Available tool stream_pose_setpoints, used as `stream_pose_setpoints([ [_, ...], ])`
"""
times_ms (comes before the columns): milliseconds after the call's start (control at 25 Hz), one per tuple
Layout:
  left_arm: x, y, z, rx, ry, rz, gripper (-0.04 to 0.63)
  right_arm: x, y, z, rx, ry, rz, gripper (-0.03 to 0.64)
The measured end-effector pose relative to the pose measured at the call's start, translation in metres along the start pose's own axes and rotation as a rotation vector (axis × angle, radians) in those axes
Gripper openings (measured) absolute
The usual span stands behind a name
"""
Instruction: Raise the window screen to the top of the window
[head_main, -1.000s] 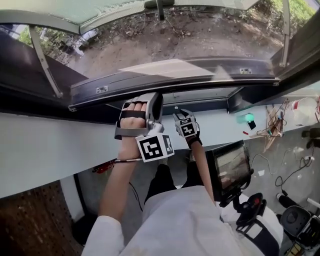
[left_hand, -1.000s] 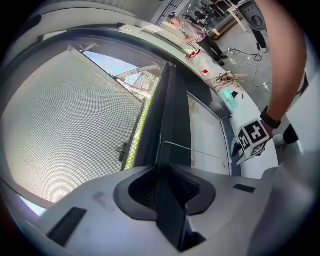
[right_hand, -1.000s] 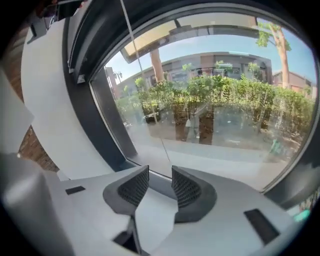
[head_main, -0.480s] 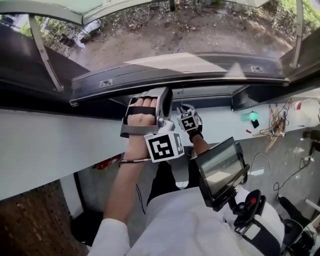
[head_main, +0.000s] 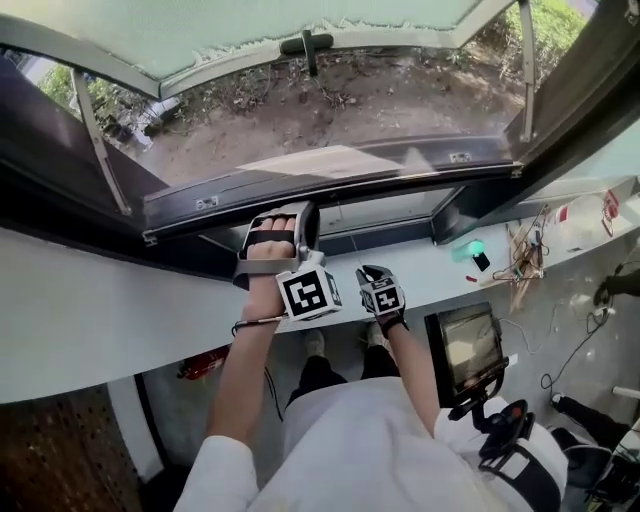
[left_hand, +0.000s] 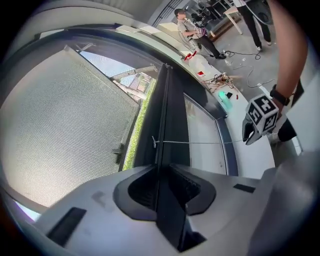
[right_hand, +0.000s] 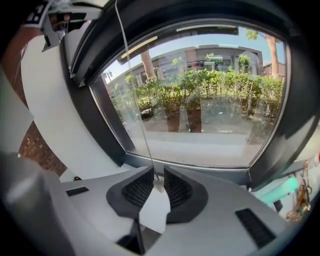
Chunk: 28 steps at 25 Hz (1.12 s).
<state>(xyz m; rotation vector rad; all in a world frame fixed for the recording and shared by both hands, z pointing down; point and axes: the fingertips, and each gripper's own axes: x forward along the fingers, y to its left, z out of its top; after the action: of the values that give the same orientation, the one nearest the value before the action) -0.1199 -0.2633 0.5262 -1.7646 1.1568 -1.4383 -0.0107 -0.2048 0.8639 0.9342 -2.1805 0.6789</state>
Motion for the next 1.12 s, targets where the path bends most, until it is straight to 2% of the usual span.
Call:
stream_pose_setpoints([
  [80,0.000,0.002,0.001,0.010,-0.013,0.002,0.067,-0.027,-0.004,0.010,0.012,-0.050,-0.020,0.064],
  [200,-0.001,0.003,0.000,0.018,-0.027,0.016,0.067,-0.060,0.002,0.011,-0.033,-0.068,-0.021,0.064],
  [400,-0.004,0.003,-0.001,-0.009,-0.020,0.034,0.067,-0.083,0.025,-0.033,-0.087,0.004,0.014,0.064],
  [520,-0.004,0.008,0.004,-0.031,-0.022,0.037,0.067,-0.095,0.043,-0.049,-0.071,0.002,0.080,0.064],
  [720,-0.001,0.012,0.008,-0.001,-0.030,0.027,0.066,-0.091,0.049,-0.046,-0.071,0.021,0.142,0.064],
  [1120,-0.011,0.026,0.011,-0.022,-0.052,0.045,0.066,-0.092,0.064,-0.034,-0.091,-0.021,0.201,0.064],
])
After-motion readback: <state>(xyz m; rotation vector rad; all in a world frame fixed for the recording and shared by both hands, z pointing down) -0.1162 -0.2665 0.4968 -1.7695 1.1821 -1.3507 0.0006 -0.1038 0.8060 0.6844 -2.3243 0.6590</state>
